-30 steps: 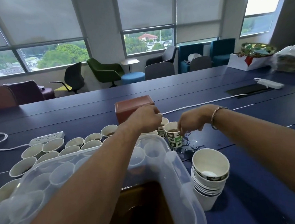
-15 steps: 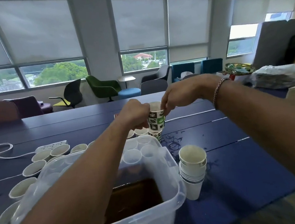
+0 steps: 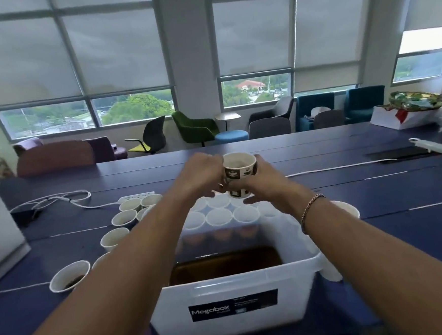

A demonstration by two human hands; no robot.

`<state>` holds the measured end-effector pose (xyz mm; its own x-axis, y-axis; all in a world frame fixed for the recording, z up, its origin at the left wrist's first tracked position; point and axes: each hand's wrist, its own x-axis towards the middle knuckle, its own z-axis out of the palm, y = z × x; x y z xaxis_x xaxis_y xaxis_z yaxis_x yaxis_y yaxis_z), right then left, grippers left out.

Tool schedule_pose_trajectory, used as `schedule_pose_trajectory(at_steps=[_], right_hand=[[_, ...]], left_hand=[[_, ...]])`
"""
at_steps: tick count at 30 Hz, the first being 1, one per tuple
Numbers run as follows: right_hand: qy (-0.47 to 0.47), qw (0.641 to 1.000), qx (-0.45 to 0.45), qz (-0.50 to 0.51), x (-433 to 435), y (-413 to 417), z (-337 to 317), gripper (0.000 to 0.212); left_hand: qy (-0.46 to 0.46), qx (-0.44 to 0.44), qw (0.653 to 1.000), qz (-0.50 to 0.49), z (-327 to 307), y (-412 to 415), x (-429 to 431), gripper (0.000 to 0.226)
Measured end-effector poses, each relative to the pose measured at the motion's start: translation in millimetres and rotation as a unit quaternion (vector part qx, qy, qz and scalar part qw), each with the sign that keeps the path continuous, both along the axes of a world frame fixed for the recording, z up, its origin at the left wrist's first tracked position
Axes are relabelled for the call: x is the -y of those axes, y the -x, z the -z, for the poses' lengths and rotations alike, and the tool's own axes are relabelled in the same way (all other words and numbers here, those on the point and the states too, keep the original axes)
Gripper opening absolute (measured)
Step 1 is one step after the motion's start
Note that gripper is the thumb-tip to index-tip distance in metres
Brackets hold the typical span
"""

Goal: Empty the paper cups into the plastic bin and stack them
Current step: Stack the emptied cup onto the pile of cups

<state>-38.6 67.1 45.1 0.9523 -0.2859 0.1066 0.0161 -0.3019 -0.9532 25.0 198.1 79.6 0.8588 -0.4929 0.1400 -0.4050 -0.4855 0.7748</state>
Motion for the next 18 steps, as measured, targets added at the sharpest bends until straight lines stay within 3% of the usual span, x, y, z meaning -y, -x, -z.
schedule_pose_trajectory(at_steps=[4, 7, 15, 18], right_hand=[[0.010, 1.000, 0.020, 0.020, -12, -2, 19, 0.052], [0.024, 1.000, 0.006, 0.011, -13, 0, 27, 0.054], [0.151, 0.988, -0.006, 0.018, -10, 3, 37, 0.066], [0.187, 0.982, -0.003, 0.024, -7, 2, 41, 0.068]], left_hand=[[-0.006, 0.062, 0.996, -0.061, 23, -13, -23, 0.041], [-0.045, 0.089, 0.989, -0.109, 46, -25, -34, 0.035], [-0.124, 0.094, 0.984, -0.086, 85, -41, -47, 0.040], [-0.224, 0.126, 0.961, -0.098, 83, -38, -47, 0.043]])
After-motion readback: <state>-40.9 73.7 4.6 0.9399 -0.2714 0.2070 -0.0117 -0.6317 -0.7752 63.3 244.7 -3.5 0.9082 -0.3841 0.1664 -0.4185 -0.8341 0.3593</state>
